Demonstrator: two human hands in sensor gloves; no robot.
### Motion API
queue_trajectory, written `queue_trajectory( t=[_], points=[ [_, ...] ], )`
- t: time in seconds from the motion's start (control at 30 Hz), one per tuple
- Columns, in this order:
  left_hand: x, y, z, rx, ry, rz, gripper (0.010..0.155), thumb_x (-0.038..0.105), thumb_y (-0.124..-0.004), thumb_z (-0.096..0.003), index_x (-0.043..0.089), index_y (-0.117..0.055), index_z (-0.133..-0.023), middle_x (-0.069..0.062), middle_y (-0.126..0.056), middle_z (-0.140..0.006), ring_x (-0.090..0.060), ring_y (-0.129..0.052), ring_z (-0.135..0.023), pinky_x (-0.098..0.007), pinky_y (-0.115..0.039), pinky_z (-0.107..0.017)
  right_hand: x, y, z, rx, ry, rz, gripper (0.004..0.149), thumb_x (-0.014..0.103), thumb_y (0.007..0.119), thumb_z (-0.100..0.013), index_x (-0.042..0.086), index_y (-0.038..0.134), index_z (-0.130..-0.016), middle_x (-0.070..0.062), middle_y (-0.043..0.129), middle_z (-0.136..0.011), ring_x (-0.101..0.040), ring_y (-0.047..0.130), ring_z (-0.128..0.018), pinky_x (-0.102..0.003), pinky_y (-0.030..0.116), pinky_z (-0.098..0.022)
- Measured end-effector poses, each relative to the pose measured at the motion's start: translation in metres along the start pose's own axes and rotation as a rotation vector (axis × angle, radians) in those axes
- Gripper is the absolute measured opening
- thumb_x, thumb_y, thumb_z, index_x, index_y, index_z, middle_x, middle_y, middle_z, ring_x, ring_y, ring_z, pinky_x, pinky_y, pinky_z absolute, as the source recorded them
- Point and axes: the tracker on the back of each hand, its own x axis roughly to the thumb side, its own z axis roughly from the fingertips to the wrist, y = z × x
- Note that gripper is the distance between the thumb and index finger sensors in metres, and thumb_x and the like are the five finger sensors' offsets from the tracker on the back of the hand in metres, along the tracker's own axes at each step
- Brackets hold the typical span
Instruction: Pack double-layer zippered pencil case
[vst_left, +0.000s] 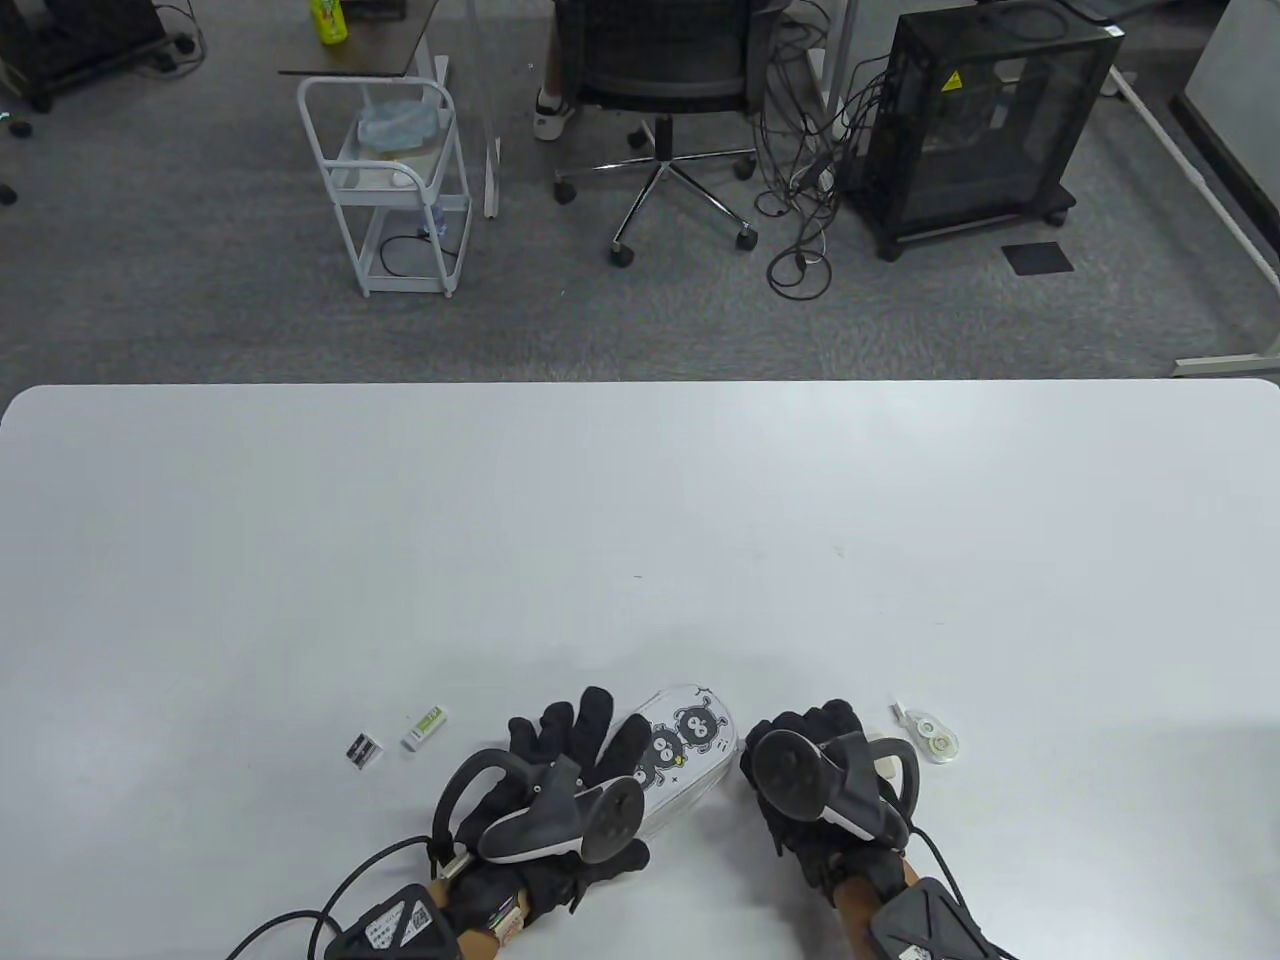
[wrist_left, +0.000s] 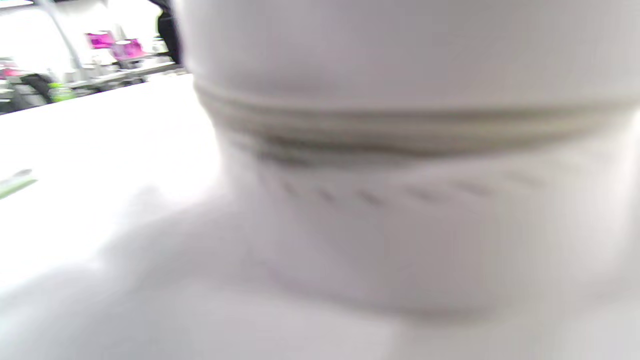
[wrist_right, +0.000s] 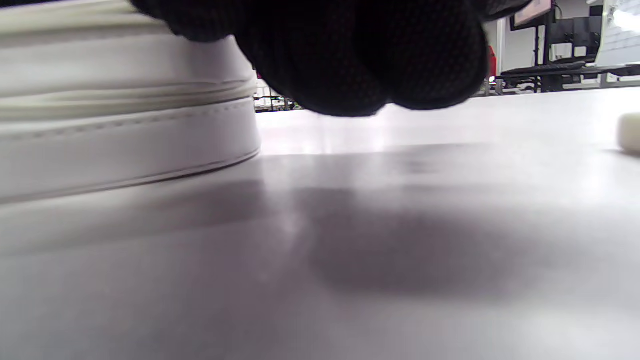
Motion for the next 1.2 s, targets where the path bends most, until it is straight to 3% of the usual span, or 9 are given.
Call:
queue_trajectory(
  t=[0.1,0.3,0.5,0.67,0.77,1.07,1.2],
  points=[
    [-0.001,0.000,-0.001,0.046,-0.008,0.014,0.102,0.082,-0.065,-0.0359,0.032,-0.011,-0.106,-0.019,-0.042,-0.116,-0.045,-0.067,-0.102,-0.064,-0.057,-0.071,-0.001,-0.001,-0.002,-0.017,0.015,0.023,0.046,0.041,0.074,-0.041,0.015,0.087,-0.076,-0.001,0.096,-0.059,-0.028,0.092,-0.058,-0.055,0.056,-0.067],
    [0.000,0.003,-0.002,0.132,-0.162,-0.031,0.102,0.079,-0.070,-0.0334,0.030,-0.019,-0.107,-0.019,-0.053,-0.111,-0.037,-0.079,-0.095,-0.060,-0.064,-0.068,-0.013,-0.004,-0.003,-0.036,0.042,0.005,0.046,0.042,0.073,-0.040,0.017,0.086,-0.077,-0.001,0.095,-0.061,-0.028,0.091,-0.060,-0.055,0.055,-0.068],
    [0.000,0.002,0.005,0.225,-0.430,-0.040,0.101,0.076,-0.076,-0.0302,0.030,-0.027,-0.106,-0.020,-0.056,-0.109,-0.039,-0.081,-0.093,-0.060,-0.064,-0.068,-0.017,-0.009,0.000,-0.058,-0.014,-0.034,0.047,0.041,0.075,-0.038,0.021,0.087,-0.078,0.000,0.095,-0.061,-0.028,0.091,-0.062,-0.056,0.053,-0.069],
    [0.002,0.000,0.015,0.325,-0.557,-0.092,0.099,0.074,-0.079,-0.0285,0.032,-0.032,-0.105,-0.019,-0.059,-0.108,-0.038,-0.083,-0.092,-0.060,-0.065,-0.068,-0.010,-0.009,0.001,-0.031,-0.130,-0.196,0.047,0.040,0.077,-0.035,0.024,0.090,-0.077,0.003,0.098,-0.057,-0.025,0.094,-0.059,-0.055,0.056,-0.068],
    [0.009,-0.001,0.019,0.354,-0.615,-0.143,0.098,0.073,-0.079,-0.0286,0.033,-0.030,-0.104,-0.018,-0.057,-0.107,-0.038,-0.081,-0.093,-0.060,-0.064,-0.069,-0.006,-0.002,-0.002,0.057,-0.215,-0.367,0.047,0.039,0.077,-0.034,0.025,0.090,-0.077,0.002,0.098,-0.056,-0.025,0.095,-0.058,-0.055,0.057,-0.068],
    [0.007,-0.001,0.014,0.318,-0.552,-0.167,0.096,0.076,-0.072,-0.0292,0.037,-0.026,-0.104,-0.014,-0.055,-0.110,-0.035,-0.081,-0.096,-0.058,-0.064,-0.069,-0.006,0.000,-0.003,0.001,-0.210,-0.267,0.048,0.039,0.076,-0.035,0.024,0.090,-0.078,0.002,0.098,-0.057,-0.026,0.094,-0.059,-0.055,0.058,-0.067],
    [0.009,0.000,0.011,0.241,-0.428,-0.201,0.094,0.077,-0.064,-0.0326,0.039,-0.018,-0.105,-0.012,-0.047,-0.117,-0.040,-0.072,-0.102,-0.063,-0.053,-0.074,-0.006,-0.005,-0.001,-0.068,-0.113,-0.119,0.047,0.040,0.076,-0.039,0.017,0.087,-0.079,0.001,0.097,-0.061,-0.027,0.093,-0.060,-0.054,0.059,-0.066]
  ],
)
